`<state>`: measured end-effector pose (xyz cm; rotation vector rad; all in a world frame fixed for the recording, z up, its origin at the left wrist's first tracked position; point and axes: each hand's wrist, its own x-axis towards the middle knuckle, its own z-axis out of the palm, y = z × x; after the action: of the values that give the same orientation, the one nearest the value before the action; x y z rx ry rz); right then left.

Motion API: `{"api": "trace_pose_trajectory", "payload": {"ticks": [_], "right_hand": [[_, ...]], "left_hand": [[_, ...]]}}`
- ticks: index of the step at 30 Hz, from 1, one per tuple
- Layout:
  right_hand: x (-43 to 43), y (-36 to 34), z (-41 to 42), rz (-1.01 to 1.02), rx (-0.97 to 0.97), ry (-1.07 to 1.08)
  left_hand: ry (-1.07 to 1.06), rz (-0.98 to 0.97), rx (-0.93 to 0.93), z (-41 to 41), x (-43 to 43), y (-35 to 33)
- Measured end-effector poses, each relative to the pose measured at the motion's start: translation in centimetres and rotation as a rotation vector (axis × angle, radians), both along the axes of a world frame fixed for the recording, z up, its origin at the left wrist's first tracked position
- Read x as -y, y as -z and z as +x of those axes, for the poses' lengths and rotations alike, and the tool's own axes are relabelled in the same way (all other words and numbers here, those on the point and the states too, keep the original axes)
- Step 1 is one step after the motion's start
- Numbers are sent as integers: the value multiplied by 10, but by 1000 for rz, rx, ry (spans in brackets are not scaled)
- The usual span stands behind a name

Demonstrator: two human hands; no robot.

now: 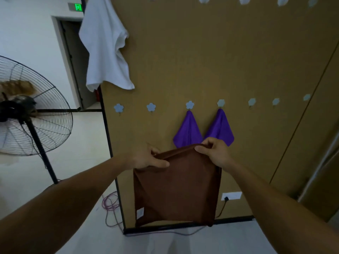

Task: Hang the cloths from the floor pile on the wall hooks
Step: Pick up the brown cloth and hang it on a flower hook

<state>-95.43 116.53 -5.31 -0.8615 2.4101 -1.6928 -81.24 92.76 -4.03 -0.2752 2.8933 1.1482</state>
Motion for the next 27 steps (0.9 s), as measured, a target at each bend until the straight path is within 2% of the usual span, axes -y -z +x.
{"api": "trace_pose_trajectory", "payload": {"ticks": [3, 7, 12, 14, 19, 23, 27], "right_hand": [[35, 4, -3, -35, -28, 16], [91, 8, -18, 12, -29, 44], [158, -5, -48, 84, 80, -118], [179, -8, -65, 87, 118, -130], [231, -5, -102, -29, 111, 36], [265, 1, -123, -30, 23, 126], [289, 5, -147, -33, -81, 262]], "left_hand": [[-122, 97, -156, -15, 22, 5], [-261, 85, -295, -46, 63, 17], [-207, -93, -415, -92, 123, 25], [-171, -82, -435, -110, 148, 25], [-121, -151, -482, -148, 195, 25], [-178, -166, -514, -175, 218, 19], [-272, -204, -634, -201, 225, 23]]}}
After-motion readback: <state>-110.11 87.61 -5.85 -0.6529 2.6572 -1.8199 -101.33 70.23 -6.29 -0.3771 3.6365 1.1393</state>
